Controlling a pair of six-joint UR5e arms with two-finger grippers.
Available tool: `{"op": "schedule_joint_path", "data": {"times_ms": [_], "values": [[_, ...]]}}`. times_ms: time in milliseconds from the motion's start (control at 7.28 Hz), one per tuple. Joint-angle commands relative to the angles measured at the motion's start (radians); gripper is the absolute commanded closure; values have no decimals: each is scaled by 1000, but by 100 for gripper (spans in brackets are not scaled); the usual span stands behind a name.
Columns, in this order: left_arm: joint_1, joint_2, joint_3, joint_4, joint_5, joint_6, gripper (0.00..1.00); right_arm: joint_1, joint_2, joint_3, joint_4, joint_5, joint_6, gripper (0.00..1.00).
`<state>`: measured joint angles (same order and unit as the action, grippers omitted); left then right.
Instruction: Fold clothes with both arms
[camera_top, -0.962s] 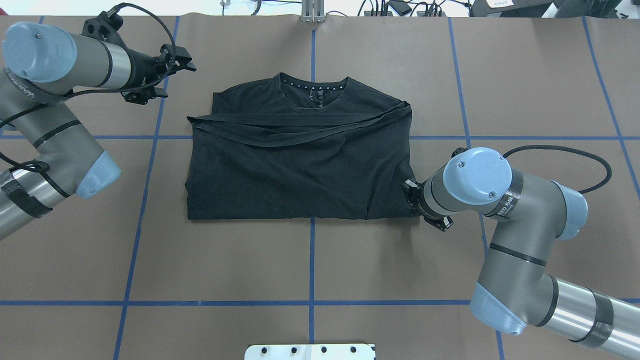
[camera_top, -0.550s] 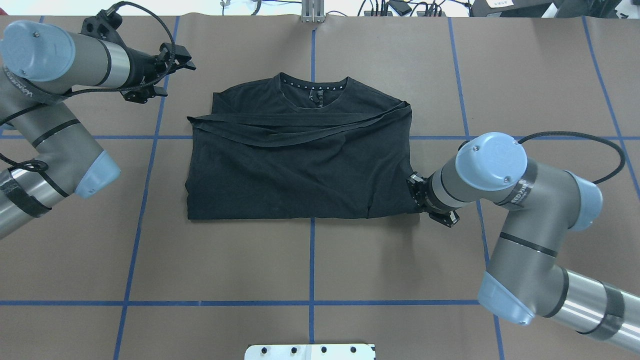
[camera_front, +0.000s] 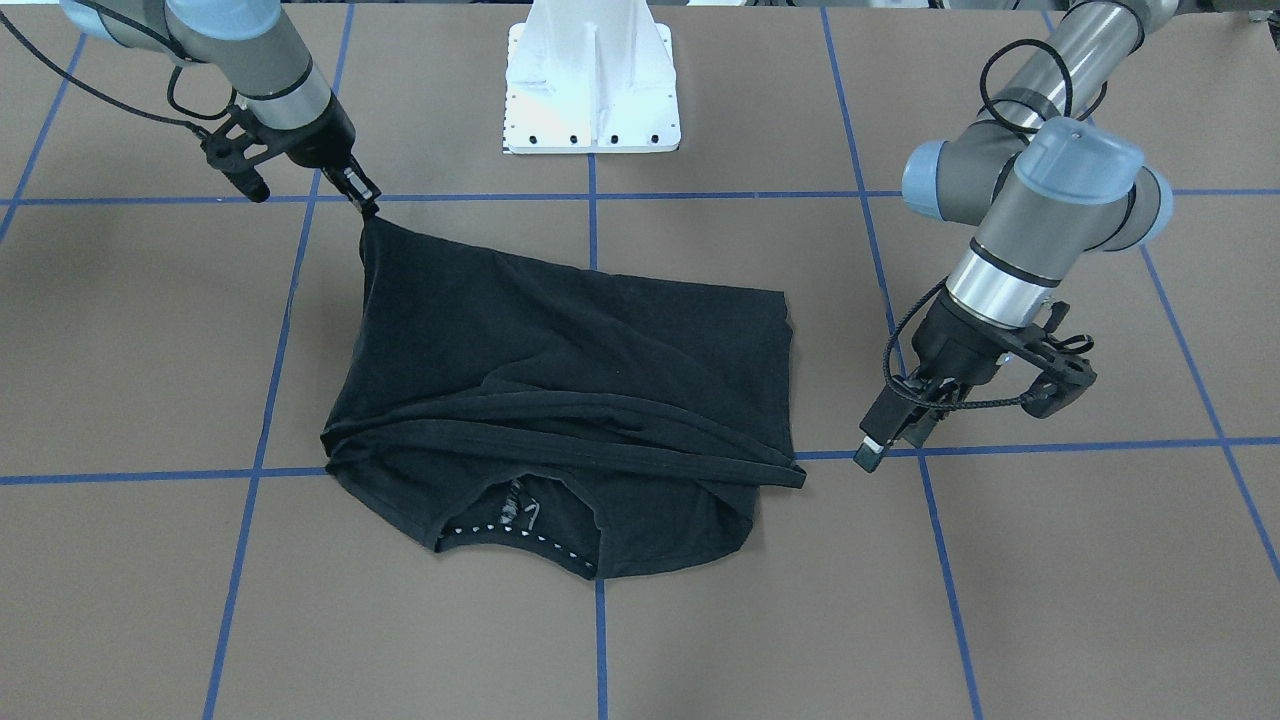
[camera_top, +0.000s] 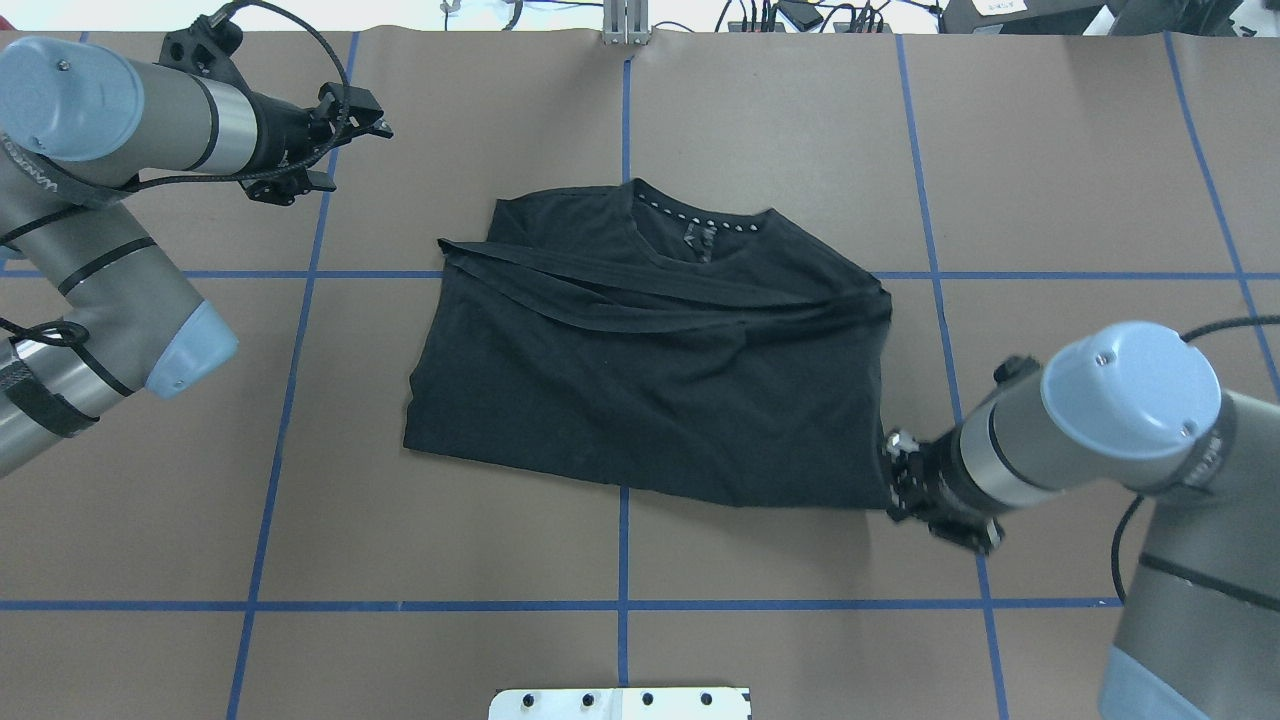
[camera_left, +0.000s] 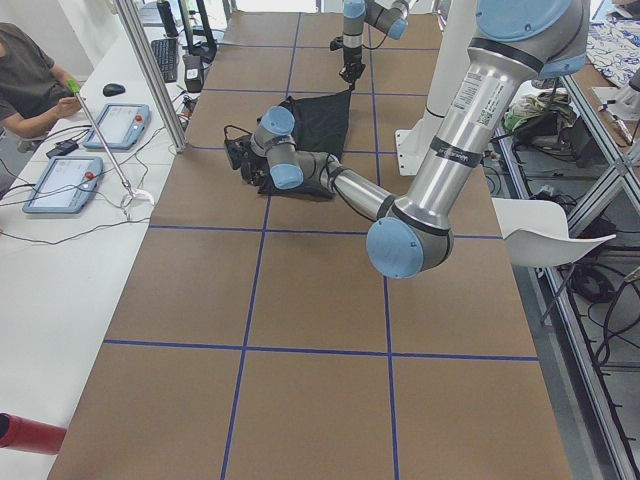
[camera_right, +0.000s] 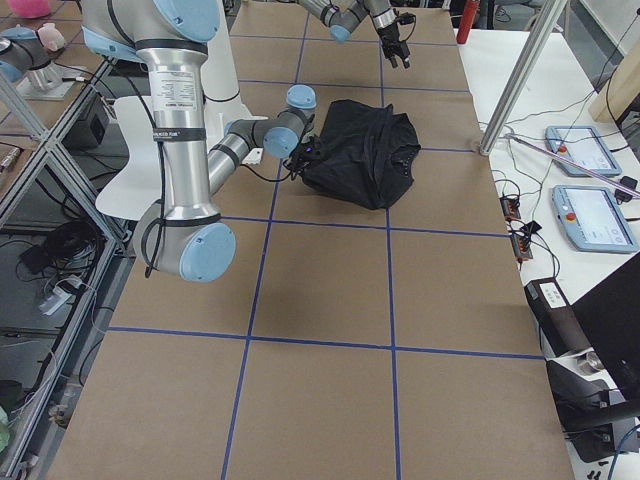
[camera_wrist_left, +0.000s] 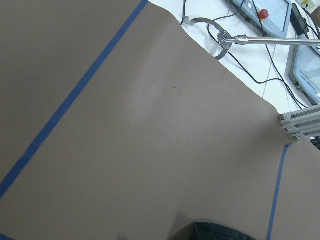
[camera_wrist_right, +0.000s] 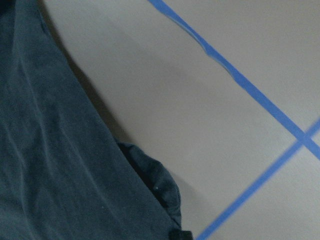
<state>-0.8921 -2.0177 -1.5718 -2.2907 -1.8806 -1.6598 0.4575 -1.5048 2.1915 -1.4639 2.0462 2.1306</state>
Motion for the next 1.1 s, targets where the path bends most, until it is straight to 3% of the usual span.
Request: {"op": "schedule_joint_path", "data": {"times_ms": [0,275,412,687,962], "values": [[8,7,-101,61,-27,-8,0,-147,-25,80,0,124,165,96],[42,45,-204,62,-45,-8,0,-270,-20,108,0,108,257,89],[94,68,-230,62,-37,-9,0,-283,-20,109,0,89,271,1],[229,123,-304,98,4,-127,0,-179,-20,147,-1,107,269,0],[368,210,-411,230,145,-132,1,-12,4,154,-1,182,255,0]]}}
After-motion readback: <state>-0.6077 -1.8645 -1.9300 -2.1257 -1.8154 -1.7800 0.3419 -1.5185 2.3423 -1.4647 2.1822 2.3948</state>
